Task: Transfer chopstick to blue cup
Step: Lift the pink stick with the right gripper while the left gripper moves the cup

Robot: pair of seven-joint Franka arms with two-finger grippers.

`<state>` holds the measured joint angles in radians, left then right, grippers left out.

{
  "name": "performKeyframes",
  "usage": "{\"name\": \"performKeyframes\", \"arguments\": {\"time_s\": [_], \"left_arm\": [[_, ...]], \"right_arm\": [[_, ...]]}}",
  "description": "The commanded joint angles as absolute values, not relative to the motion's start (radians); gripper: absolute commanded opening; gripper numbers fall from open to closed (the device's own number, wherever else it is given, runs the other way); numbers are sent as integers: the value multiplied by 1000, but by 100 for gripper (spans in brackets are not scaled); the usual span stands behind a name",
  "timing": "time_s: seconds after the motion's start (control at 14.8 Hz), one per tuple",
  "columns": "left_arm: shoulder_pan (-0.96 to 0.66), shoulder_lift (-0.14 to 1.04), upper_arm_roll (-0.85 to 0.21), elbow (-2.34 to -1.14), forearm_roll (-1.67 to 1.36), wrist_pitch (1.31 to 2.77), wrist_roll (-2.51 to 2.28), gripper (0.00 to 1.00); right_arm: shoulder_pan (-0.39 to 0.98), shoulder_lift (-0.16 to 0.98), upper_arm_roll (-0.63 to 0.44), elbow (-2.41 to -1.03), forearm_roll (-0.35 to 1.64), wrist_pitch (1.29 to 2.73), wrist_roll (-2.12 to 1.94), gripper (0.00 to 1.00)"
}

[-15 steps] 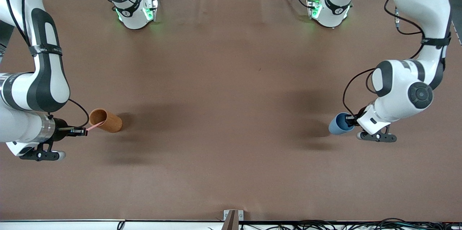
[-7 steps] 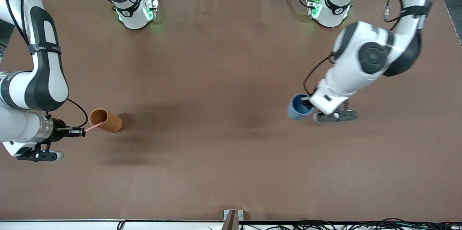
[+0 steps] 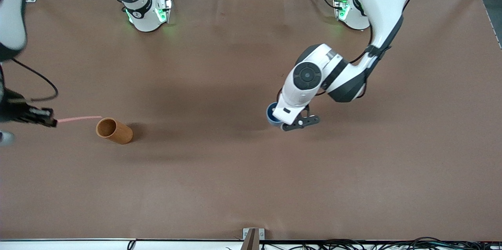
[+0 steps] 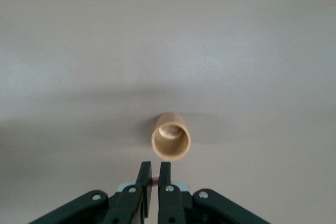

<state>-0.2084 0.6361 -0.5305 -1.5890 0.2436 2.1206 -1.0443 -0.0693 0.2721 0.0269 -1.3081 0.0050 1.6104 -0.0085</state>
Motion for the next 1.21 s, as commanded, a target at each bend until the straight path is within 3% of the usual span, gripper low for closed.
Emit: {"name": "performKeyframes", "arguments": {"time_s": [0.0,0.34,0.81,0.88,0.94,1.01,1.08,1.15], "left_arm": [[-233,699,-541,-1522,268,2147,-1107,0],[-279,733,-541,-1497,293,2181,-1183,0],[-287,775,-545,-1502,391,2232,-1255,2],[-287,775,-545,-1503,391,2235,-1255,9],[-282,776,-545,-1505,390,2235,-1255,36],[-281,776,-545,-1505,390,2235,-1253,74],[-281,767,-545,-1505,390,2233,-1252,100],[-273,749,-546,-1505,390,2223,-1247,100]], "right_arm": [[-72,128,29,-1422,2,1601,-9,5],[-58,-89,34,-1641,2,1653,-8,4],[-48,-100,34,-1652,2,1667,-9,4],[-46,-98,34,-1638,3,1666,-9,4],[-38,-98,34,-1625,3,1664,-9,4],[-35,-95,34,-1615,3,1663,-6,4],[-32,-95,34,-1614,5,1663,-2,4],[-25,-95,34,-1611,6,1663,0,4]]}}
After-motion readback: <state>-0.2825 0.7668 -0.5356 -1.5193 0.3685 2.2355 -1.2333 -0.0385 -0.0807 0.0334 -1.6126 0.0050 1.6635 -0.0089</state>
